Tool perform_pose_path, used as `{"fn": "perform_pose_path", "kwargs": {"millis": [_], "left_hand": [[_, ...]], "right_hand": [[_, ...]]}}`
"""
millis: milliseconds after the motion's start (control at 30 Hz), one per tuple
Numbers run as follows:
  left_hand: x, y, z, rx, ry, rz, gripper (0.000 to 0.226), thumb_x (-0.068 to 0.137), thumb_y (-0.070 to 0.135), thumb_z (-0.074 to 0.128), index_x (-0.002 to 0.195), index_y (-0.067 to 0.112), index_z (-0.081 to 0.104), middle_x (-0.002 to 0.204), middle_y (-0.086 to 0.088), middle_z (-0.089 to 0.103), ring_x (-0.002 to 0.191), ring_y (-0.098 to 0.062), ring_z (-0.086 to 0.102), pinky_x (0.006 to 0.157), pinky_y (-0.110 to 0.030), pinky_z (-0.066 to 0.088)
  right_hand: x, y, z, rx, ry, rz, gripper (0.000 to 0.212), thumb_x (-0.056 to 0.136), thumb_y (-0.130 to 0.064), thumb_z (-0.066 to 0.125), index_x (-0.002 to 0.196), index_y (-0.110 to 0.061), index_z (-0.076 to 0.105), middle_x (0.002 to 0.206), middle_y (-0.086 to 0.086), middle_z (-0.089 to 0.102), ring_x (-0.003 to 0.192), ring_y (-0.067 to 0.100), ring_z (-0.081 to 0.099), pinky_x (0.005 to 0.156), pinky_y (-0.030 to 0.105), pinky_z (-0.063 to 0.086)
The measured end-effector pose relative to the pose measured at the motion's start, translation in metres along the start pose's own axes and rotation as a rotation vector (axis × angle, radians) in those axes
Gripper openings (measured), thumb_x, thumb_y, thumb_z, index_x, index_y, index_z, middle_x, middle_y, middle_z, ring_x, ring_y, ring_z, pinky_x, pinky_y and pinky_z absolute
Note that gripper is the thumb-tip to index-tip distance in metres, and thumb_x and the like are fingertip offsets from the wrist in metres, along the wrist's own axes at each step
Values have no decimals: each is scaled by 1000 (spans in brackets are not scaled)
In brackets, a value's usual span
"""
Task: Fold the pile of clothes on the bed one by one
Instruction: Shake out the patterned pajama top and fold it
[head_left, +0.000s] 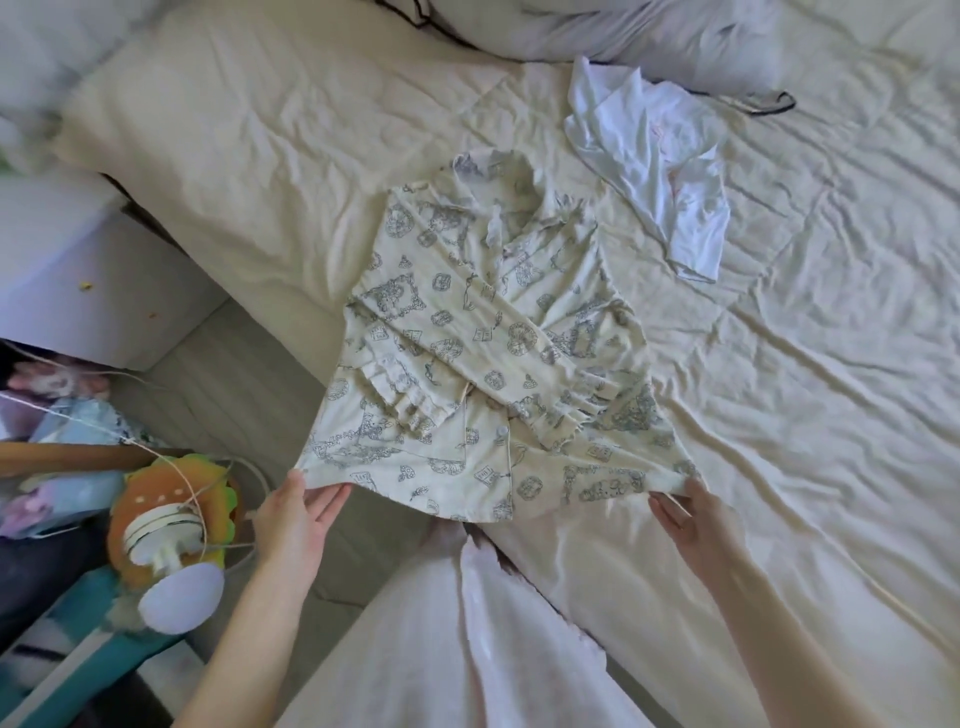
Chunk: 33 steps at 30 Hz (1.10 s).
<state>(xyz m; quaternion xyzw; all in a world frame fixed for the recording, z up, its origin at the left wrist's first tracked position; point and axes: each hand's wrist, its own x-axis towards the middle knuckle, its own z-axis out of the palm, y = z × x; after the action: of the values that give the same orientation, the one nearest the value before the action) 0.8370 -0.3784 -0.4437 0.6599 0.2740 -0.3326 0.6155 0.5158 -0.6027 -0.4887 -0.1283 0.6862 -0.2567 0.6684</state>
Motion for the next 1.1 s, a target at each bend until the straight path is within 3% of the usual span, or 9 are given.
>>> {"fn": "perform_pose_path", "kwargs": {"millis": [167,333,400,467,533,633,733,867,1100], "left_hand": [[24,40,53,-119,-41,25,18,101,18,42,97,3,50,99,-17,62,85,-24,67,89,-41,51],[73,86,113,-131,-142,46,28,102,17,38,118,-5,45,103,-25,61,87,-28,68,84,-39,54],[100,103,138,-109,-167,49,27,103,17,37,114,-4,48,104,-23,62,84,-25,69,80,-37,56],[132,119,165,-87,-179,56,27,103,17,34,110,-4,49,103,-21,62,82,-23,68,74,-33,57],[166,135,191,-56,-181,67,35,104,21,33,121,-6,44,109,-21,60,85,-23,67,75,-31,57],[219,159,229,-28,-155,94,43,103,24,34,135,-5,35,117,-19,57,87,-23,64,88,-32,52],[258,181,269,-17,-142,144,41,103,21,36,137,-2,33,108,-17,58,83,-23,64,83,-32,54],[289,197,307,19,-136,181,24,102,22,40,114,2,46,100,-15,61,81,-22,65,68,-29,58],[306,216,351,-9,-168,262,22,103,22,38,92,7,50,95,-11,63,81,-19,67,68,-28,57]], "right_hand": [[25,-35,41,139,-63,-61,13,98,-13,47,102,-4,54,90,17,60,62,17,71,56,24,58],[58,-85,99,149,-88,-66,13,98,-10,44,87,-4,47,67,15,67,62,20,71,52,27,57],[78,-104,126,156,-83,-67,15,101,-13,39,88,-6,44,61,13,68,59,20,71,56,29,59],[103,-124,153,151,-93,-66,14,102,-14,37,96,-4,43,66,15,69,58,21,70,58,29,59],[132,-144,180,151,-94,-82,18,102,-16,37,110,-1,44,86,18,67,61,21,70,58,28,59],[175,-176,222,158,-79,-150,16,102,-12,36,96,-4,48,95,14,61,59,20,70,57,27,58],[212,-199,256,261,-46,-167,15,101,-10,36,96,-2,47,92,17,62,60,24,71,54,32,57],[240,-215,287,273,-17,-181,15,101,-9,36,105,0,47,87,18,63,59,26,71,54,33,57],[257,-242,326,211,-82,-223,15,101,-11,37,103,-5,51,94,12,64,76,22,69,73,33,59]]}}
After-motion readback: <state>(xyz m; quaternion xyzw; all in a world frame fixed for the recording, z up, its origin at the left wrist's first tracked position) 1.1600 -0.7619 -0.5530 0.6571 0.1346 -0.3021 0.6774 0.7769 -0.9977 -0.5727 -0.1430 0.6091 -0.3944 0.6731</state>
